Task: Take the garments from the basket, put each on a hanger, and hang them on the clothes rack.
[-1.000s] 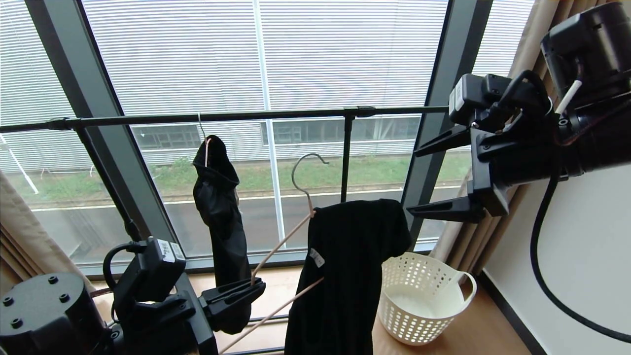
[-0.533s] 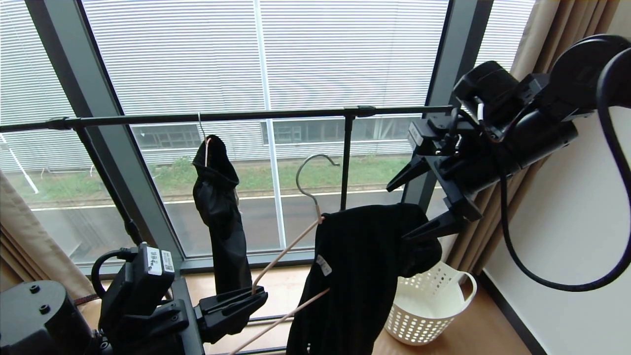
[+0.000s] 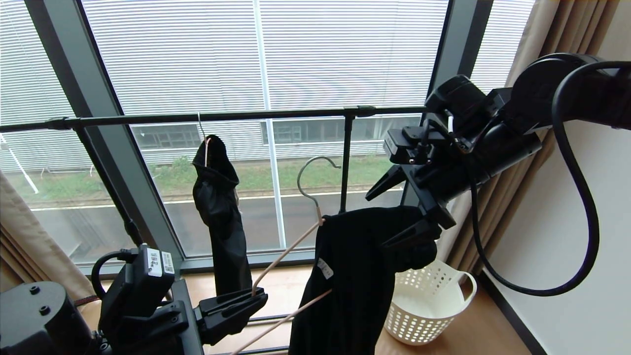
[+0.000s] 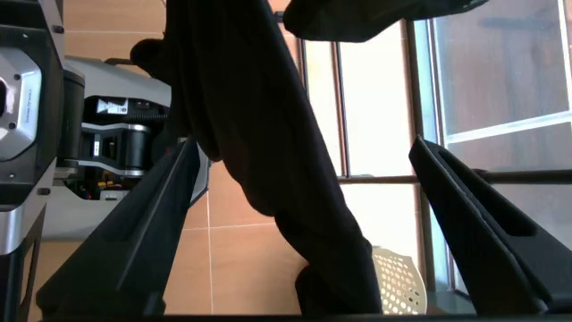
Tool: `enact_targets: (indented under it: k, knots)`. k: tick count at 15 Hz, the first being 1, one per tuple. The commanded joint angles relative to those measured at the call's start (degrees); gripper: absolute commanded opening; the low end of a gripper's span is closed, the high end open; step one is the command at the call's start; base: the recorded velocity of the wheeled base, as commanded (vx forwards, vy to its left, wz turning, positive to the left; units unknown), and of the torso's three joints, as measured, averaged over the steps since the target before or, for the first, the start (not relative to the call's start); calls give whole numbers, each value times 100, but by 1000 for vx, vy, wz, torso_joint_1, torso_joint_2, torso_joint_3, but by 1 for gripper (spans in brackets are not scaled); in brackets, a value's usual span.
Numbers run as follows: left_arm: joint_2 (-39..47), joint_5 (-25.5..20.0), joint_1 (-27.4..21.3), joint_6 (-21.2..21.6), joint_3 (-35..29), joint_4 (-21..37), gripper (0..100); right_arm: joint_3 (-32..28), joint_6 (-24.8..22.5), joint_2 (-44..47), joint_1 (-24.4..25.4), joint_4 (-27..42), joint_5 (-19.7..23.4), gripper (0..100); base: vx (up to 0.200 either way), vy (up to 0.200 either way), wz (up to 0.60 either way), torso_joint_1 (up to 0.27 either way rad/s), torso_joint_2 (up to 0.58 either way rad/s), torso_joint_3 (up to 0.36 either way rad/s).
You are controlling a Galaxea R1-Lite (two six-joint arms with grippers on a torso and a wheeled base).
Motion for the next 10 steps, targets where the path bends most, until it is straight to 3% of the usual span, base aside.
enact_targets:
  k: [1,10]
  knots:
    - [0,1,0,-2,-4,-3,0,1,42,15,126,-5,-6,100,0,0,0,0,0,0]
    - [0,1,0,-2,-22,-3,0,1,51,103,354,-5,3,100,0,0,0,0,0,0]
